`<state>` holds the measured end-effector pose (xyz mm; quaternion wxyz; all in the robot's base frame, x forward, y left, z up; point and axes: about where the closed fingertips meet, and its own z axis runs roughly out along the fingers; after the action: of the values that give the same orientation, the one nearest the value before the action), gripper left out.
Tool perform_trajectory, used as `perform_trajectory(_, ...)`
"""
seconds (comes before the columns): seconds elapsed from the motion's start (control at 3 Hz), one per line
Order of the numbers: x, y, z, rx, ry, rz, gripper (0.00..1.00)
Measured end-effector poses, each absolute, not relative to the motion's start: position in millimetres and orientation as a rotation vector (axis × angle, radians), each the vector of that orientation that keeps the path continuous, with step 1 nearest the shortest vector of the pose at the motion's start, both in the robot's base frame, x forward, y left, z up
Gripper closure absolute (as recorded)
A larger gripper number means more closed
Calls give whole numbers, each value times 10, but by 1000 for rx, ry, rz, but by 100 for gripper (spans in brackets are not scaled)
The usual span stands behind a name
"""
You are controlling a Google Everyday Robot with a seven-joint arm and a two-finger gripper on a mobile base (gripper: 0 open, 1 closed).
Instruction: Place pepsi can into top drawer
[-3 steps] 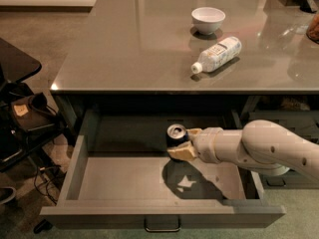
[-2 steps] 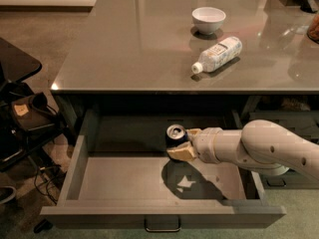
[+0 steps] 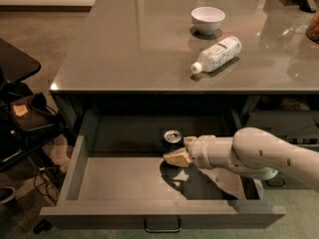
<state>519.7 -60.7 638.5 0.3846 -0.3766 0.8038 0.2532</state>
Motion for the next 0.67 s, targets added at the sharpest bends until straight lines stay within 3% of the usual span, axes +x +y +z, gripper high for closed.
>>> perform_trajectory(0.67,5197,-606,6399,-960,2048,645,58)
